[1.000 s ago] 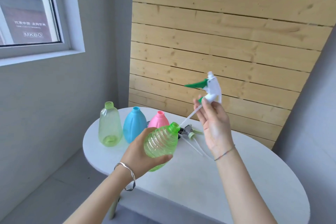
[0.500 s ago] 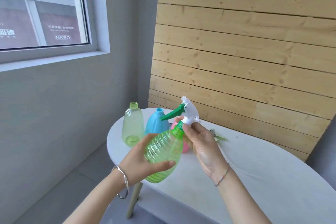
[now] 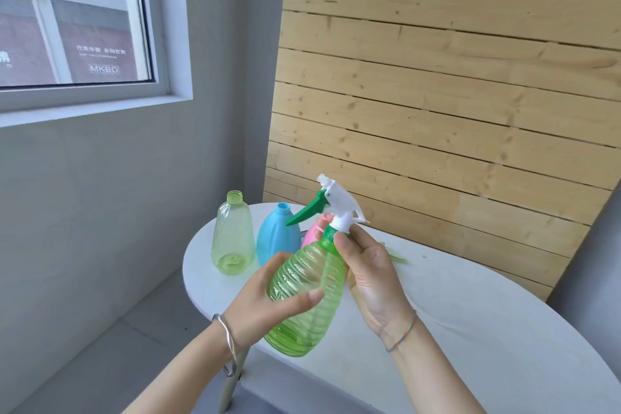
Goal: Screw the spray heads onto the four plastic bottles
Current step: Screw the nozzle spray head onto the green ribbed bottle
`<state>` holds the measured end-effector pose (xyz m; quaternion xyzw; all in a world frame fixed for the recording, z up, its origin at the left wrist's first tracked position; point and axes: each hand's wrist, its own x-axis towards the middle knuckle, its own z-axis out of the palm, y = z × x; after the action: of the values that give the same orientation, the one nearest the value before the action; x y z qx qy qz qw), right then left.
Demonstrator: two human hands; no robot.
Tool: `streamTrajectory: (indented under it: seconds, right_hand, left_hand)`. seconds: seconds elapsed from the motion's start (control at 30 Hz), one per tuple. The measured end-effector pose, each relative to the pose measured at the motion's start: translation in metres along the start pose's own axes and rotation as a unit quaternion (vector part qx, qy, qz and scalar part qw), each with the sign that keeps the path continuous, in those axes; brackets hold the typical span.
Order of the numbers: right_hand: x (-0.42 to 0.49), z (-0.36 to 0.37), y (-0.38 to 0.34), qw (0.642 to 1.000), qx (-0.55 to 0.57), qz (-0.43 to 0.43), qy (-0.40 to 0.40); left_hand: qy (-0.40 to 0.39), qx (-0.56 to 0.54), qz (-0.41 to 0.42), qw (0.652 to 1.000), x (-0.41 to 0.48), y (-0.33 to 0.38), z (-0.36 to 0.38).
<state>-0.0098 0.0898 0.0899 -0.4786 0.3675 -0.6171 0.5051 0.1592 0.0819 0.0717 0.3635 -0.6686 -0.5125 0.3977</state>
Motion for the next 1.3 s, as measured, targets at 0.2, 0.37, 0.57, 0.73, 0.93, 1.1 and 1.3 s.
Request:
streamTrajectory:
  seconds: [0.2, 0.37, 0.57, 0.73, 0.93, 1.1, 1.3]
  right_hand:
    - [-0.001, 0.002, -0.001, 0.999, 0.046, -0.008, 0.002]
    - [-0.003, -0.003, -0.010, 0.972, 0.168, 0.081, -0.144]
    - [0.001, 0.005, -0.010, 0.992, 0.101, 0.049, -0.052]
    - [0.001, 0.017, 0.004, 0.997, 0.028, -0.013, 0.074]
    - [-0.002, 0.023, 0.009, 0.996, -0.039, -0.018, 0.072]
    - [-0.004, 0.020, -0.002, 0.999, -0.022, 0.045, 0.000]
    - [-0.005, 0.025, 0.002, 0.999, -0.002, 0.012, 0.041]
  left_hand:
    - [0.011, 0.074, 0.071, 0.995, -0.001, 0.002, 0.000]
    - [-0.148, -0.126, -0.007, 0.981, -0.002, -0.004, -0.005]
    - [-0.054, -0.077, 0.000, 0.996, 0.003, -0.001, -0.001]
    - [0.067, 0.137, 0.113, 0.982, 0.000, 0.001, 0.016]
    - [0.056, 0.242, 0.154, 0.956, 0.003, -0.004, 0.017]
    - [0.064, 0.244, 0.163, 0.954, 0.001, -0.001, 0.010]
    - [0.072, 0.265, 0.161, 0.948, -0.001, -0.004, 0.013]
